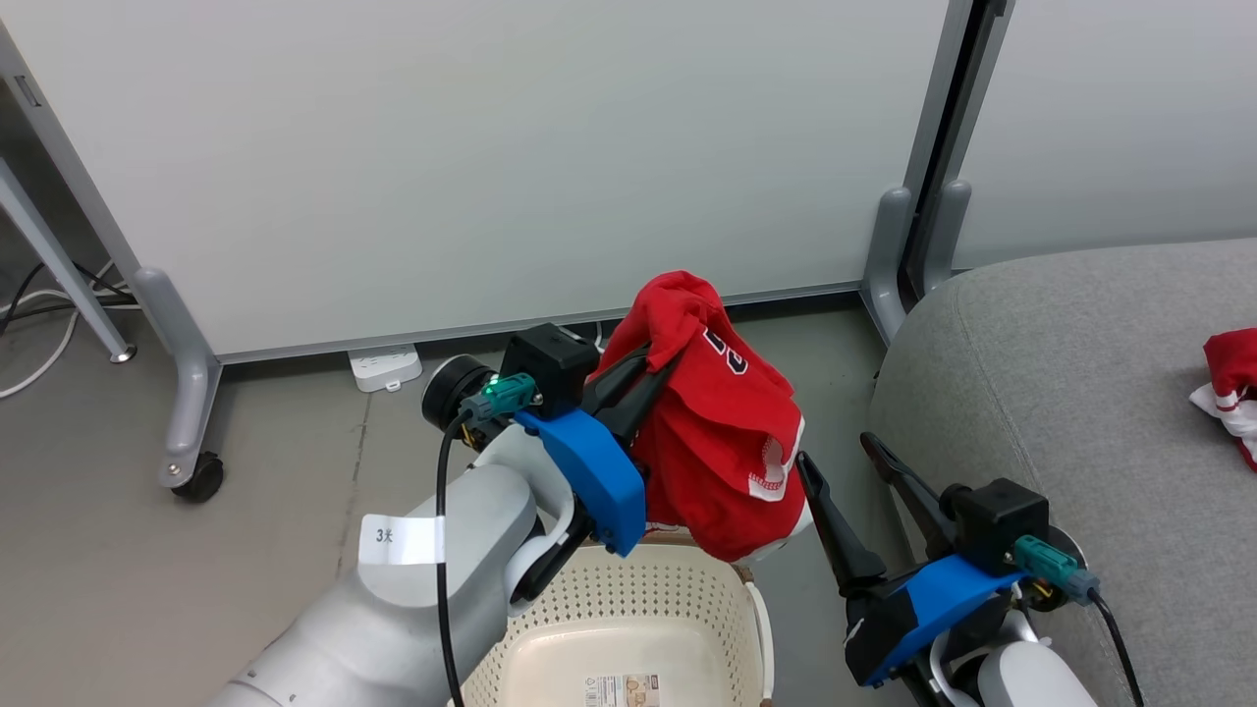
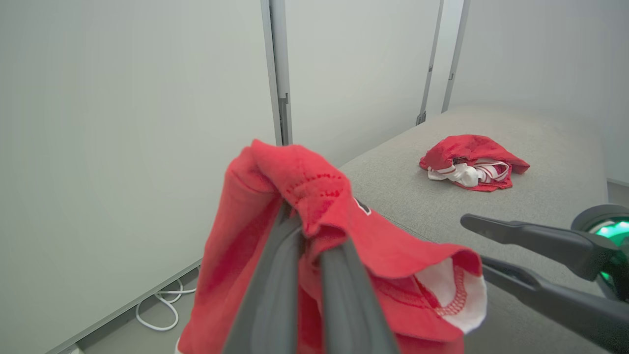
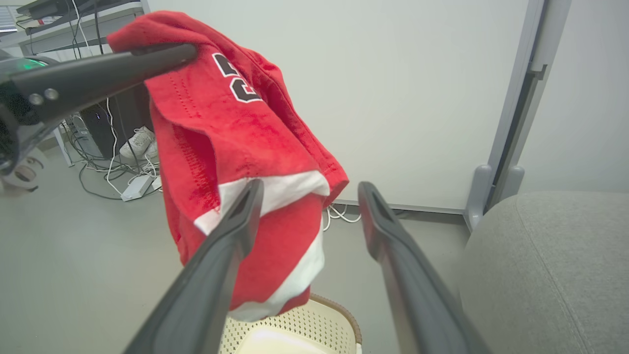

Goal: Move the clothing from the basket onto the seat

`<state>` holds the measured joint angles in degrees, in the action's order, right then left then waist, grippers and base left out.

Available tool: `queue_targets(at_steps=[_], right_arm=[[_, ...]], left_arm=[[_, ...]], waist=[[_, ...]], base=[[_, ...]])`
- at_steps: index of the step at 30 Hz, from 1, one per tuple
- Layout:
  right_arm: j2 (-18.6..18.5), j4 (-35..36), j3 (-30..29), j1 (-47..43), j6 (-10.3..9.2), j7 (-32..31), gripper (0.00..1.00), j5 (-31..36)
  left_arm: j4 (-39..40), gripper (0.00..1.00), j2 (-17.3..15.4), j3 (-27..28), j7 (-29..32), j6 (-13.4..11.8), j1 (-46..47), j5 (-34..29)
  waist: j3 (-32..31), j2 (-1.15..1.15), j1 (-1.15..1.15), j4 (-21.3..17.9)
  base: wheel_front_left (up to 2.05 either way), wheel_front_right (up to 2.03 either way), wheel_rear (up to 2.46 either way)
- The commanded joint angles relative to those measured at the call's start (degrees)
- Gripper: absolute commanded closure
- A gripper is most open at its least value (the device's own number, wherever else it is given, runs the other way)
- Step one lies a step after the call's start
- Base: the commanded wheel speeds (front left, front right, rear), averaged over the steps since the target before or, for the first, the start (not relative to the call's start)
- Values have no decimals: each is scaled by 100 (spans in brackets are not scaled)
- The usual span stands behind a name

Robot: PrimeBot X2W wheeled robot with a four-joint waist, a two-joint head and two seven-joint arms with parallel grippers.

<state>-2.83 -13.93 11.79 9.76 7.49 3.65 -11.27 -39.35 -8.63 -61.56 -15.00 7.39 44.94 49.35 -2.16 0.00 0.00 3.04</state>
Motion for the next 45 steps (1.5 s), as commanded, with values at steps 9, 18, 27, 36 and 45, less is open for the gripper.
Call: queue_targets(at_steps=[9, 18, 27, 36, 45], right_arm=[[-11, 71, 277, 49, 1, -1, 0, -150], [-12, -364, 543, 473, 1, -202, 0, -114], [-11, -1554, 519, 1340, 1, -252, 0, -108], [-11, -2660, 1082, 2117, 1, -78, 0, -486], [-11, -3318, 1623, 2581, 1, 210, 100, -1051]], left_arm=[[-47, 100, 50, -50, -27, 12, -21, 47], [-10, 100, 109, -83, -28, 12, 31, 35], [84, 100, 218, -190, -28, 12, 98, 39], [155, 100, 237, -387, -28, 12, 138, 109], [178, 100, 206, -554, -27, 12, 155, 231]], waist=[[88, 0, 0, 3], [198, 0, 0, 25], [281, 0, 0, 152], [296, 0, 0, 241], [258, 0, 0, 231]], base=[[0, 0, 0], [0, 0, 0], [0, 0, 0], [0, 0, 0], [0, 0, 0]])
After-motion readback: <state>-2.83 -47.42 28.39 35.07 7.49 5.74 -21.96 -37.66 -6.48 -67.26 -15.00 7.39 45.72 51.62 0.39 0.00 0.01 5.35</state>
